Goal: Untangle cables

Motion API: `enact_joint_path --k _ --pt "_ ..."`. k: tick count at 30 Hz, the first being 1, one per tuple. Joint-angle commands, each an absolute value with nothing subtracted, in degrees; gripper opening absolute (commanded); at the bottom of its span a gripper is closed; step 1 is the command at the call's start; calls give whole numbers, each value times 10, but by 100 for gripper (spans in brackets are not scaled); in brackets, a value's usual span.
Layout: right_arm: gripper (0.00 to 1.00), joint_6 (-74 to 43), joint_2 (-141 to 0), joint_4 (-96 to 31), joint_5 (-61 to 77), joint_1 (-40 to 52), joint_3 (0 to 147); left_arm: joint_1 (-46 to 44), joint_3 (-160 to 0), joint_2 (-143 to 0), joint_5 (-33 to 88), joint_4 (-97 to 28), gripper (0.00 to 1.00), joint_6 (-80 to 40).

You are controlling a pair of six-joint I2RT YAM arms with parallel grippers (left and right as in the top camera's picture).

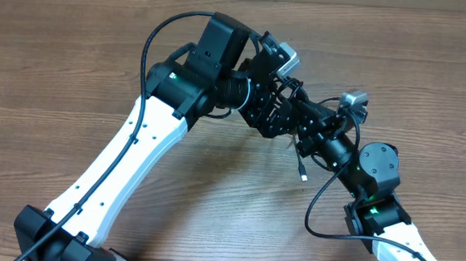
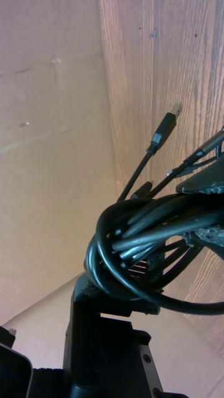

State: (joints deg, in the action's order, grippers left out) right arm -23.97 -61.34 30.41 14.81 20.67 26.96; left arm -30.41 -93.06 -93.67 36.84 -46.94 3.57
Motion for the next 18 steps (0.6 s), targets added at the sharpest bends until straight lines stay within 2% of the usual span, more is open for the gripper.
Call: enact_joint_path --k 1,8,14,18 --pt "7 -240 -606 311 153 209 274 -307 -943 -940 358 -469 100 42" --pt "7 -240 -606 311 153 209 274 -307 -944 -915 348 -502 100 13" --pt "7 -240 -606 311 153 209 274 -308 -944 -867 281 -514 99 12" --pt "7 -240 -606 311 153 209 274 -308 -944 -858 290 -517 100 8"
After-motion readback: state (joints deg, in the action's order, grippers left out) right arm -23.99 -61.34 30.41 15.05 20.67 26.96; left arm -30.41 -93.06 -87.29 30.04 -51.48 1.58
